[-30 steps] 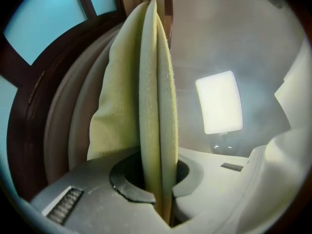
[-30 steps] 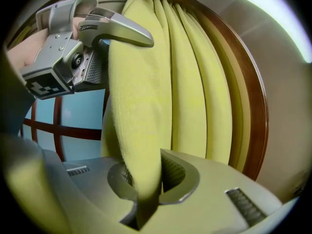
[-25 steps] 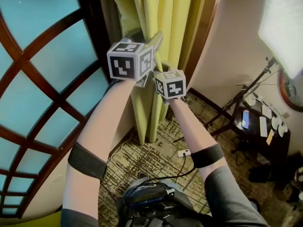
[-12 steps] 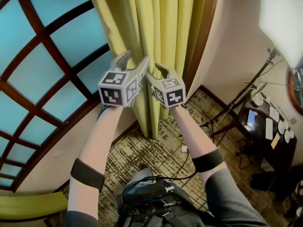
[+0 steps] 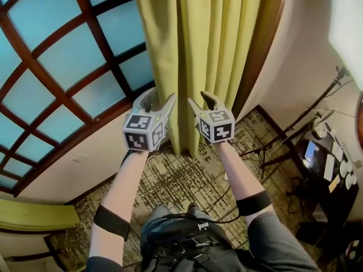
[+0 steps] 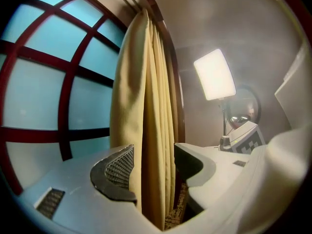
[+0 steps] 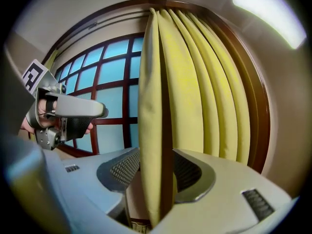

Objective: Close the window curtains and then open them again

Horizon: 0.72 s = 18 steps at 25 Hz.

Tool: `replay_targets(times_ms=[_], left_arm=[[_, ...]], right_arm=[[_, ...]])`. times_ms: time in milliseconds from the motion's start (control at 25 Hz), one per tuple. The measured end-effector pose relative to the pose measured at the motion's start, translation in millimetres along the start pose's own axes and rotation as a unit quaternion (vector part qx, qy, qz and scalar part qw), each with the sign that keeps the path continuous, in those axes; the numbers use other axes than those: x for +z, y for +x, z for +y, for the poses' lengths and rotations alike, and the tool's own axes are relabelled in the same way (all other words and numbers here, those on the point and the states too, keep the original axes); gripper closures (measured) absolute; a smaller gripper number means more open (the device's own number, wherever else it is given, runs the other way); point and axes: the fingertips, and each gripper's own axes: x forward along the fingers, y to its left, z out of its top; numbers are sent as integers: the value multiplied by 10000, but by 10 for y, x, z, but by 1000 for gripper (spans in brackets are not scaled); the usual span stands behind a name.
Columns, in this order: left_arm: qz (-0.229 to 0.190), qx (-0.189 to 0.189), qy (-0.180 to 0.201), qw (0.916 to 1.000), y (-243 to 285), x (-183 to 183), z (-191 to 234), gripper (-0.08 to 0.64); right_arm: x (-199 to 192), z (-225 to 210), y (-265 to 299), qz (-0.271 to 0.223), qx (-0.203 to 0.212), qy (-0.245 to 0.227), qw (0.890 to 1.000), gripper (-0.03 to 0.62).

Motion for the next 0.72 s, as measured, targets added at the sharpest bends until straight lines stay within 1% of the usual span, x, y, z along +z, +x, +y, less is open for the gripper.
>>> replay_targets(times_ms=[80,120,160,280,400,440,480,560,640,720], left_arm=[[53,213,-22,9998,-233,-142,145,318],[56,346,-45,9994,-351,-213,238,321],[58,454,-97,9989,-471,-280,316,321],[128,640,-204,9977,-887,-479,463,339],[219,922,-270,9951,-1428,-728,718,386],[244,1061,-324,9935,-1633,-830,836,446],[274,1189,-389,9918,-1842,-925,948,484],[328,1411,-515,9881,-2264,-1106,1162,525],[349,1657,-606,9837,-2699,-1309,1405,560],[394,1851,-721,9793,-3144,-1493,1617,560]], right_arm=[[-88,165,-11,59,114,24,9999,375],[-122,252,-16,82,172,22,9998,395],[-159,342,-25,109,228,17,9997,397],[-302,666,-73,210,381,20,9991,409],[-436,1142,-59,287,552,-9,9981,440],[-483,1326,-52,312,601,-22,9977,463],[-530,1516,-48,342,641,-27,9974,483],[-616,1898,-51,414,709,-24,9966,545],[-686,2261,-63,467,761,-24,9960,584],[-759,2637,-69,534,854,-11,9949,591]])
